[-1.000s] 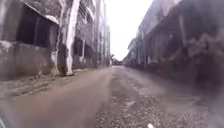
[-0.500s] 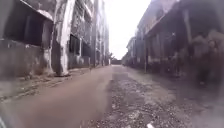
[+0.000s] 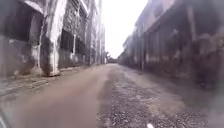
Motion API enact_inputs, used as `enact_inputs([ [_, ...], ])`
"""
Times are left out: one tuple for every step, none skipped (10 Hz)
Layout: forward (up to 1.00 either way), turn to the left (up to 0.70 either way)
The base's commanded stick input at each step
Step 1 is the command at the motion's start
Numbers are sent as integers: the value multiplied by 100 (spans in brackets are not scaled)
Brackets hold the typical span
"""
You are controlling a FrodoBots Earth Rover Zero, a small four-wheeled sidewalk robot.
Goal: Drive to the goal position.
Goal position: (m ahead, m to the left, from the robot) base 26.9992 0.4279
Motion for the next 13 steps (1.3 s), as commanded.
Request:
enact_inputs([
  [85, 0],
  [85, 0],
  [85, 0],
  [85, 0],
  [85, 0],
  [85, 0],
  [85, 0],
  [85, 0],
  [85, 0],
  [85, 0],
  [85, 0],
  [85, 0],
  [85, 0],
])
